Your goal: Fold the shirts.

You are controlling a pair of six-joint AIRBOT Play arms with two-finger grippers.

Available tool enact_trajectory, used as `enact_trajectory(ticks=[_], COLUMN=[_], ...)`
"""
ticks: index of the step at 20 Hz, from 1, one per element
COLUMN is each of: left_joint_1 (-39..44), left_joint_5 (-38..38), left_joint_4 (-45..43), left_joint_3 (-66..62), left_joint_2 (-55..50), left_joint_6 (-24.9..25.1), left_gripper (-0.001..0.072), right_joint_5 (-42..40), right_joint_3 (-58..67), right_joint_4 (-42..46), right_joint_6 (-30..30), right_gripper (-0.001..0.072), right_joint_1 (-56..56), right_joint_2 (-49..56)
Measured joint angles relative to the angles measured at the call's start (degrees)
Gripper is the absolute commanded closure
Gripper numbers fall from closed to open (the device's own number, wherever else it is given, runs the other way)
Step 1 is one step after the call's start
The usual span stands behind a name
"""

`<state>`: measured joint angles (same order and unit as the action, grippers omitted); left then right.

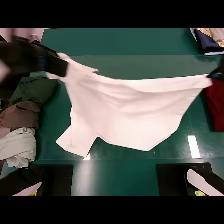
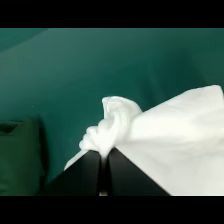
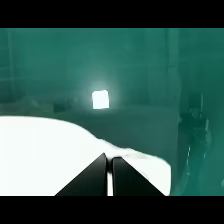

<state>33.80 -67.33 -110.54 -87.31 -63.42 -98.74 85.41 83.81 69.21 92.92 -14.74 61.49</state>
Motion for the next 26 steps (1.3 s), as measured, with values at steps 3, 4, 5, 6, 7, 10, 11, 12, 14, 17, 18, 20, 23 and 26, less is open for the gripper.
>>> enact_trajectory(ticks=[3, 4, 5, 6, 7, 10, 11, 12, 14, 17, 18, 20, 23, 26], left_joint_1=[-4.5, -6.6, -8.7, -10.8, -13.1, -19.8, -21.7, -23.7, -26.4, -28.7, -29.1, -29.5, -29.9, -30.0], left_joint_5=[5.4, 6.7, 8.0, 8.8, 9.2, 8.7, 7.7, 6.2, 3.7, 2.1, 2.2, 3.4, 5.4, 6.1], left_joint_4=[2.4, 4.7, 7.0, 9.4, 12.0, 18.1, 20.0, 22.1, 26.3, 30.3, 31.4, 34.6, 37.7, 40.4], left_joint_3=[2.1, 2.4, 2.6, 2.8, 2.9, 2.4, 2.4, 2.7, 4.6, 10.2, 12.2, 17.1, 22.3, 24.6], left_joint_2=[-8.0, -10.1, -11.8, -13.1, -14.2, -15.7, -15.9, -16.2, -16.4, -16.6, -16.6, -16.8, -17.9, -19.9], left_joint_6=[-0.7, -1.0, -1.1, -1.2, -1.2, -0.5, 0.1, 1.1, 3.5, 5.9, 6.3, 7.3, 8.1, 8.5], left_gripper=[0.0676, 0.0519, 0.0264, 0.0247, 0.0247, 0.0247, 0.0247, 0.0247, 0.0247, 0.0247, 0.0248, 0.0248, 0.0248, 0.0387], right_joint_5=[-8.2, -10.5, -12.4, -14.0, -15.6, -17.9, -17.8, -16.8, -13.7, -8.6, -7.4, -5.0, -2.9, -1.6], right_joint_3=[-4.0, -4.5, -4.7, -4.5, -3.9, 0.0, 1.6, 3.4, 6.3, 8.4, 8.8, 9.2, 9.6, 9.7], right_joint_4=[0.0, -0.1, -0.1, -0.1, -0.1, -0.1, -0.1, -0.1, -0.2, -0.2, -0.2, -0.2, -0.2, -0.2], right_joint_6=[-0.2, -0.3, -0.3, -0.3, -0.3, -0.5, -0.5, -0.5, -1.8, -3.6, -3.9, -4.5, -4.7, -4.9], right_gripper=[0.0695, 0.0696, 0.0694, 0.0654, 0.0359, 0.0098, 0.0187, 0.0245, 0.0262, 0.0262, 0.0262, 0.0262, 0.0262, 0.0262], right_joint_1=[1.4, 1.7, 1.8, 1.9, 1.8, 0.6, 0.1, -0.5, -1.0, -1.1, -0.8, 0.1, 2.3, 4.6], right_joint_2=[5.4, 6.9, 8.2, 9.4, 10.4, 12.2, 12.5, 12.8, 13.1, 13.3, 13.3, 13.4, 13.4, 13.4])
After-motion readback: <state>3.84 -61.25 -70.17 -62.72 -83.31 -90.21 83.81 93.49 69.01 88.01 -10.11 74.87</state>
